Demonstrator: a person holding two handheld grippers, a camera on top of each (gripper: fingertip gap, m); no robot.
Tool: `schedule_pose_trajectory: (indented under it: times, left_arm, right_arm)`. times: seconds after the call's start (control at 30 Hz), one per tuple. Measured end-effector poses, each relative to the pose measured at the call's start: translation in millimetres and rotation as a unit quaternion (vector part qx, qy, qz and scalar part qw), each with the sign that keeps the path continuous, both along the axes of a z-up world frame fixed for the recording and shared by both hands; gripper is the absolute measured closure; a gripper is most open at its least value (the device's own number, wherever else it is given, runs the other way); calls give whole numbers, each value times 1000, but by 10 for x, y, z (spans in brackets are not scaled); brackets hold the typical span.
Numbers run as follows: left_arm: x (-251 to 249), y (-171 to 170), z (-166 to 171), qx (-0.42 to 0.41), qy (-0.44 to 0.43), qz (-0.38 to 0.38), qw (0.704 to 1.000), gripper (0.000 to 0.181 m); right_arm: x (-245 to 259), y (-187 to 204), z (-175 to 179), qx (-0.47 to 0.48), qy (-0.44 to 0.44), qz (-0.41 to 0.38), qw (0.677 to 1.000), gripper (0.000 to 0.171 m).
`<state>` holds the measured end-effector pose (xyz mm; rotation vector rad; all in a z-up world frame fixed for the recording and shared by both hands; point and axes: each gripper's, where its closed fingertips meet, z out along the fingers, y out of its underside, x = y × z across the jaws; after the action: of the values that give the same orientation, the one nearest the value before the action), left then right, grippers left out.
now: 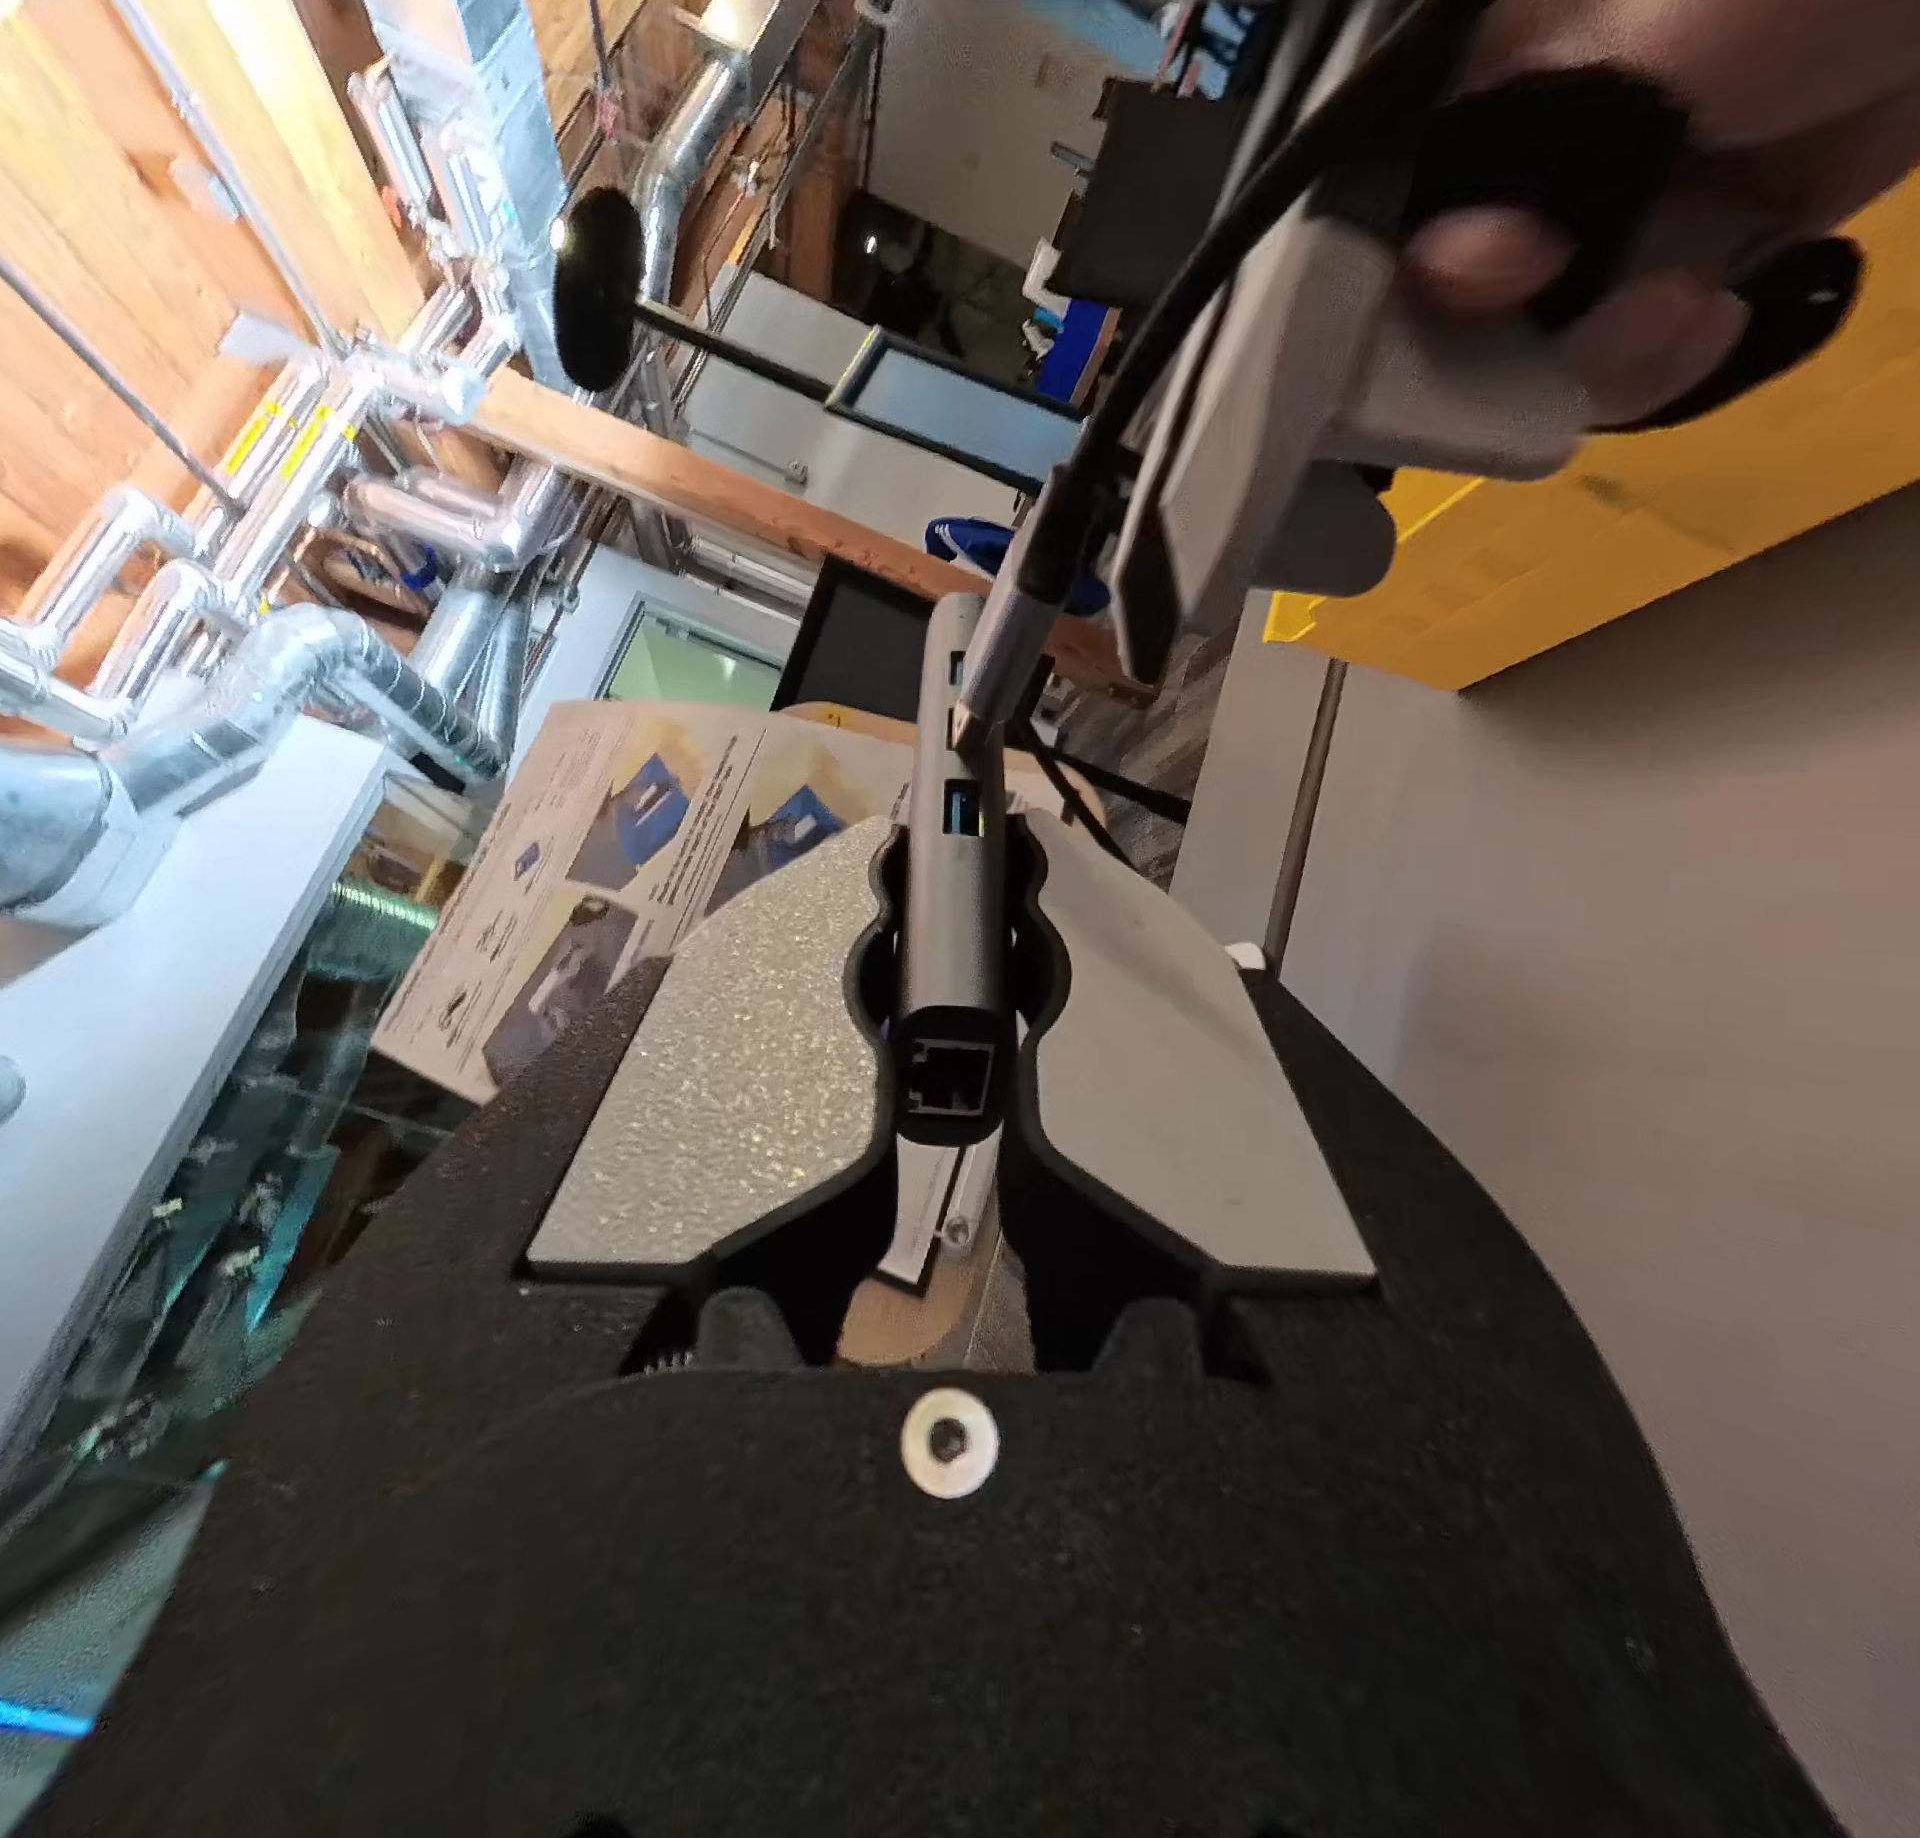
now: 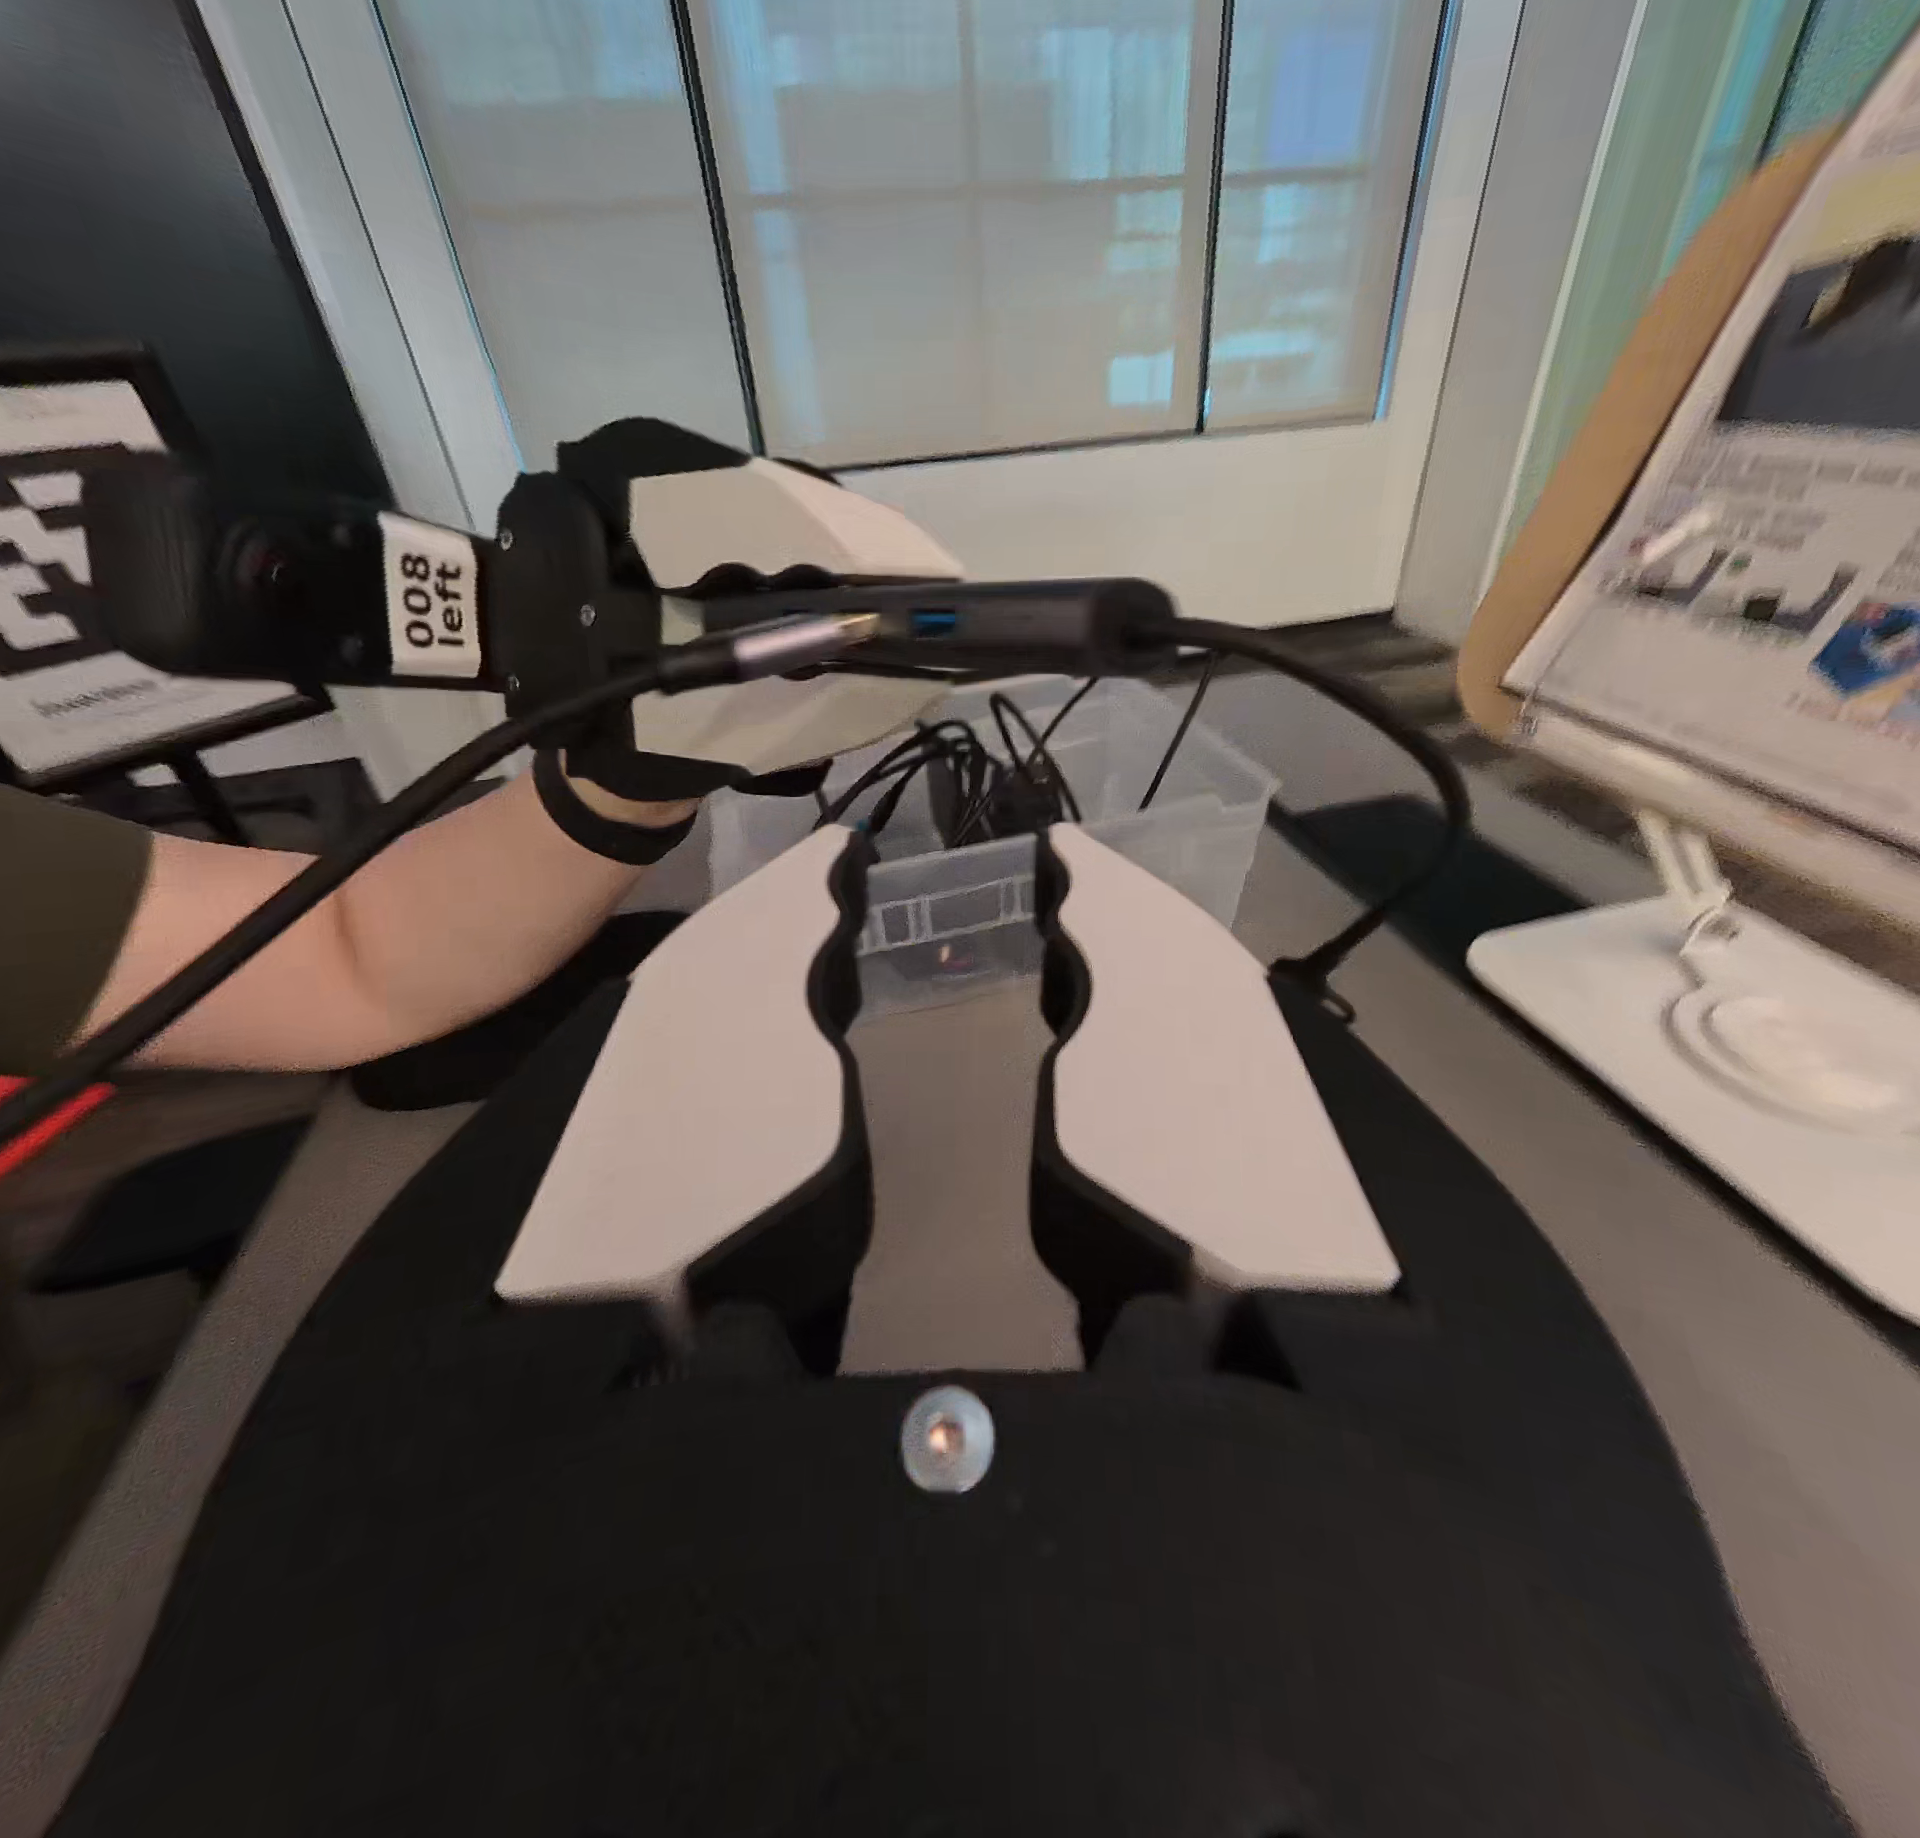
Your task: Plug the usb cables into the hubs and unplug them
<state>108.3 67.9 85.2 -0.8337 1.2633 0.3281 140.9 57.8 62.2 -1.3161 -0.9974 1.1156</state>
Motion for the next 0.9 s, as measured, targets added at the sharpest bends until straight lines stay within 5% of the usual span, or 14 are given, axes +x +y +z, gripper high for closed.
schedule_pose_trajectory:
  times: [0.23, 0.5, 0.9]
  left_arm:
    - [-62, 134, 15, -39, -27, 42, 998, 165]
    - [59, 185, -120, -62, -20, 63, 996, 165]
    - [81, 232, -197, -58, 3, 89, 994, 165]
  right_arm:
    - [-247, -204, 160, 105, 53, -73, 990, 122]
    - [-60, -50, 257, 135, 61, -202, 968, 137]
    - [-74, 4, 191, 92, 46, -202, 974, 151]
